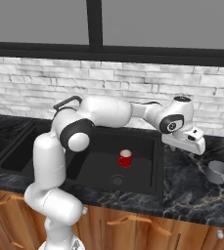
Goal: Move any existing items from the left basin to the right basin for drying. Then move the measuring cup from the counter to the left basin of the sink for washing.
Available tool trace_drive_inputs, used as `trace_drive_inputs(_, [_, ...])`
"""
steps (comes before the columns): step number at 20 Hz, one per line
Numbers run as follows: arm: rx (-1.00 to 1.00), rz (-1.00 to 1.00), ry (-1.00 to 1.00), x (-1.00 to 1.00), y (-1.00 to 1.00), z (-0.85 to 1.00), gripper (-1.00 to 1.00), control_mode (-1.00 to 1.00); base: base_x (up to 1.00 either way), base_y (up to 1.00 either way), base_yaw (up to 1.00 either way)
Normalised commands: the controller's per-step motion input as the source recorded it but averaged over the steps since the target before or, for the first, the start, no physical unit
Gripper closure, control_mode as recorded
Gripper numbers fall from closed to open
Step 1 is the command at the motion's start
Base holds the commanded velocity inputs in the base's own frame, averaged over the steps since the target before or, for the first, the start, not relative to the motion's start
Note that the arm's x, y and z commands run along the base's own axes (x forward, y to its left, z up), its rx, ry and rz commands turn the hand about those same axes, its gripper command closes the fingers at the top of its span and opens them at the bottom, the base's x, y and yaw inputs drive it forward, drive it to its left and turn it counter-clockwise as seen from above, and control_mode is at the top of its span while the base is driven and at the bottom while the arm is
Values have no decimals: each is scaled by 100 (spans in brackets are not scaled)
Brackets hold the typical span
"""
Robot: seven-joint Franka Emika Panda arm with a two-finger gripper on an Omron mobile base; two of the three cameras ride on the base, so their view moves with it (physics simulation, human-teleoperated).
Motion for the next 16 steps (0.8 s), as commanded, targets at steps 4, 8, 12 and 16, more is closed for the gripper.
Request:
trace_drive_inputs(4, [-5,-5,-7,-10,-34,6,-100,-100,0,0,0])
trace_drive_inputs(8, [-5,-5,-8,-12,-32,3,-100,-100,0,0,0])
trace_drive_inputs(12, [-3,-5,-7,-9,-30,0,-100,-100,0,0,0])
trace_drive_inputs(16, [-2,-3,-6,-1,-28,0,-100,-100,0,0,0])
